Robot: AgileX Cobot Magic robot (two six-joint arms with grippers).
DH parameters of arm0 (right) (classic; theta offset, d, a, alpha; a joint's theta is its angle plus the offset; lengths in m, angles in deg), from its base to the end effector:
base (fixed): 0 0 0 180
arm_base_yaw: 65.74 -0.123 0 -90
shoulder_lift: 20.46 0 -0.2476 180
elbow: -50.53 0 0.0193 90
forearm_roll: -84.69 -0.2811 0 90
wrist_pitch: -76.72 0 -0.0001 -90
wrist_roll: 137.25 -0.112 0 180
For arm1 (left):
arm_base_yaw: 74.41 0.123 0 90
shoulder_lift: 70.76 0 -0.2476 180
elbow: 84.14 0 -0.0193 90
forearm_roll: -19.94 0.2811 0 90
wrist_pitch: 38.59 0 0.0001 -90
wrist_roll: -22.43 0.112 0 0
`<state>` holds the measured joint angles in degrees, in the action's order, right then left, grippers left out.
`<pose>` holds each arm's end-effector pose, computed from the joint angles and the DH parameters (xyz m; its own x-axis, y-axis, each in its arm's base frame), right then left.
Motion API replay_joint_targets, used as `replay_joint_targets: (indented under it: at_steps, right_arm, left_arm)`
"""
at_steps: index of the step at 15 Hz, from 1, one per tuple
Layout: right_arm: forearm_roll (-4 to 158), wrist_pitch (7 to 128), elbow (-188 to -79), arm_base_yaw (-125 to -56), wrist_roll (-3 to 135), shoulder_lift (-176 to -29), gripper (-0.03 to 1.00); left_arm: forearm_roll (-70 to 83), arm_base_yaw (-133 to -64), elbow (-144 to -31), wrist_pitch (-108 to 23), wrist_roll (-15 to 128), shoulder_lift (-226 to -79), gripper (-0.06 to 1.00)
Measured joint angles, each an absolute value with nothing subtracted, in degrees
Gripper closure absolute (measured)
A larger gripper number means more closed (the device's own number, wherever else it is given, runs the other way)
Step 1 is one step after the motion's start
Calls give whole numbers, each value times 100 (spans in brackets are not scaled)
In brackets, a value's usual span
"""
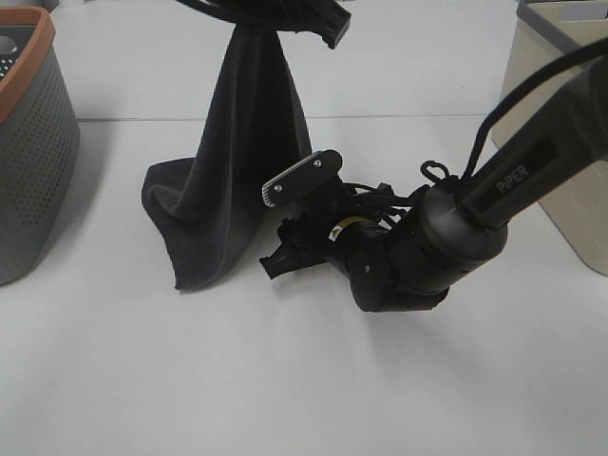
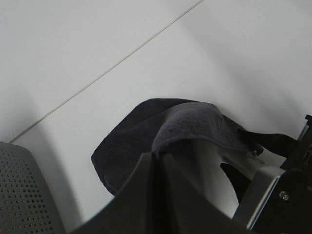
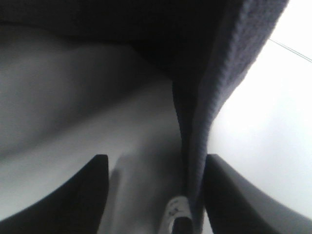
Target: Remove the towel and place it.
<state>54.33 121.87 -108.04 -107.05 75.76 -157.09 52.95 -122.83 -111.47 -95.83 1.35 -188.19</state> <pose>0.3239 0.2313 -0.0083 -0.2676 -0.4630 -0.8450 -0.4331 0.8412 -0.3238 0.3408 -0.3067 0.2824 -0.5413 0.5701 -0.6180 0.4643 0.8155 0.3456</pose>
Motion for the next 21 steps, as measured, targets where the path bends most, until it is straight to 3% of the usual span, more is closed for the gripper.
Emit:
replay_joint_targets:
  at_steps: [2, 4, 5, 9, 13, 18, 21]
  right_arm:
    - [5083, 12199, -10833, -10705, 7576, -15760, 58]
    - [4963, 12187, -10833, -10705, 7576, -15760, 89]
    - [4843, 12113, -10833, -10705, 7576, -15732, 95]
    - [3983, 11271, -10839, -10705, 7822, -15090, 95]
    - [3284, 9666, -10862, -10556, 9358, -13875, 95]
    - [3376, 6481, -11291, -8768, 10160, -12615, 95]
    - [4768, 5020, -12254, -8338, 9661, -12546, 95]
  left_arm:
    - [5289, -12283, -11147, -9583, 140, -18819, 94]
    - [5277, -12283, -11147, -9583, 243, -18819, 94]
    - [5260, -12283, -11147, -9583, 318, -18819, 94]
    - [5220, -12237, -11142, -9543, 541, -18613, 94]
    - [3994, -11733, -11142, -8964, 1366, -18195, 94]
    - [419, -10231, -11142, -8437, 3991, -17897, 94]
    - [-1128, -9550, -11142, -8414, 5205, -17897, 94]
